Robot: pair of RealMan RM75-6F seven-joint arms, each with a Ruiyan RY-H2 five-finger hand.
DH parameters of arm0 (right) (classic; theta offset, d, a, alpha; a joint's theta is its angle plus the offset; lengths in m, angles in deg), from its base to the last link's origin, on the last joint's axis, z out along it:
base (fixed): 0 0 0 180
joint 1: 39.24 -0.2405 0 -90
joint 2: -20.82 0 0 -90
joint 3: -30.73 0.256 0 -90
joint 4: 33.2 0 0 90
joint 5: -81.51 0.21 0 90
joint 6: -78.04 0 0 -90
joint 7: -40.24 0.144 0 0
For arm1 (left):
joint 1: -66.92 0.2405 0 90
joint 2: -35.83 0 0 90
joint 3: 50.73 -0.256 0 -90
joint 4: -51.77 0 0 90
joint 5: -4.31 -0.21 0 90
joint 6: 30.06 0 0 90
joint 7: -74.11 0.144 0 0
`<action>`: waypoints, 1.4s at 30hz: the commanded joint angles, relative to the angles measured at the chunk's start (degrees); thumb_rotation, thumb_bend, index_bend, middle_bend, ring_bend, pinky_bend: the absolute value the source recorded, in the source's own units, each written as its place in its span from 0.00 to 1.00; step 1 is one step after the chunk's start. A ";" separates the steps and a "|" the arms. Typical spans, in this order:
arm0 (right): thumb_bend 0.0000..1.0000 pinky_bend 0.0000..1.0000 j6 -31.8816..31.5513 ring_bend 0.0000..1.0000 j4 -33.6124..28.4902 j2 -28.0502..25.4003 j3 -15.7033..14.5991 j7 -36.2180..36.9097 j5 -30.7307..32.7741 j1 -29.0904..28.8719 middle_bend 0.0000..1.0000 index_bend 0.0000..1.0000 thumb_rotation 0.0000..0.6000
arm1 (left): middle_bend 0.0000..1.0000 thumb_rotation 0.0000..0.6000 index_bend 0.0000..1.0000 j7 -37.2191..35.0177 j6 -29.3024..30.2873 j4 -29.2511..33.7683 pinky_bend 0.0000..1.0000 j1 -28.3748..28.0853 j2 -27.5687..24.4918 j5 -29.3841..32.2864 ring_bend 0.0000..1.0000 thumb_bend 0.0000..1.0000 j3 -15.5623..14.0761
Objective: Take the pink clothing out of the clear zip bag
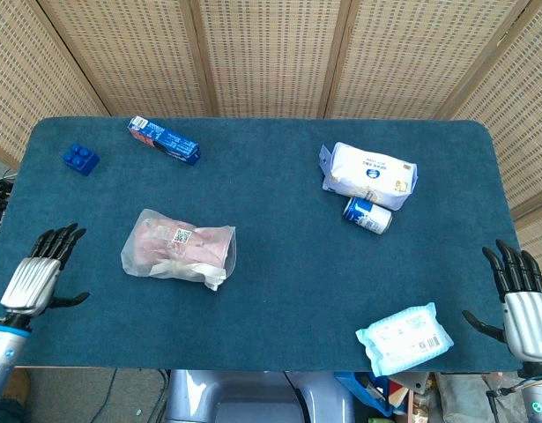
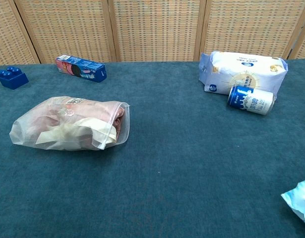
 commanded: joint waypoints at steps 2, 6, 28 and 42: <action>0.00 0.00 0.10 0.00 0.02 0.07 0.26 -0.29 0.38 0.02 0.00 0.00 1.00 | 0.00 1.00 0.00 -0.53 -9.70 -2.14 0.00 -7.09 1.06 1.98 0.00 0.14 2.37; 0.00 0.00 0.12 0.00 0.07 0.00 0.48 -0.27 0.75 0.12 0.00 0.00 1.00 | 0.00 1.00 0.00 4.70 -16.10 -3.68 0.00 -11.44 4.07 5.12 0.00 0.14 3.32; 0.00 0.00 0.09 0.00 0.73 -0.80 1.42 2.84 2.25 0.80 0.00 0.00 1.00 | 0.00 1.00 0.00 17.76 -28.92 -11.33 0.07 -22.76 15.51 21.54 0.00 0.14 4.19; 0.00 0.00 0.89 0.00 0.68 -0.38 1.41 1.81 2.07 0.61 0.00 0.00 1.00 | 0.54 1.00 0.43 10.73 -21.49 -20.38 0.54 -22.54 26.09 16.47 0.49 0.14 4.91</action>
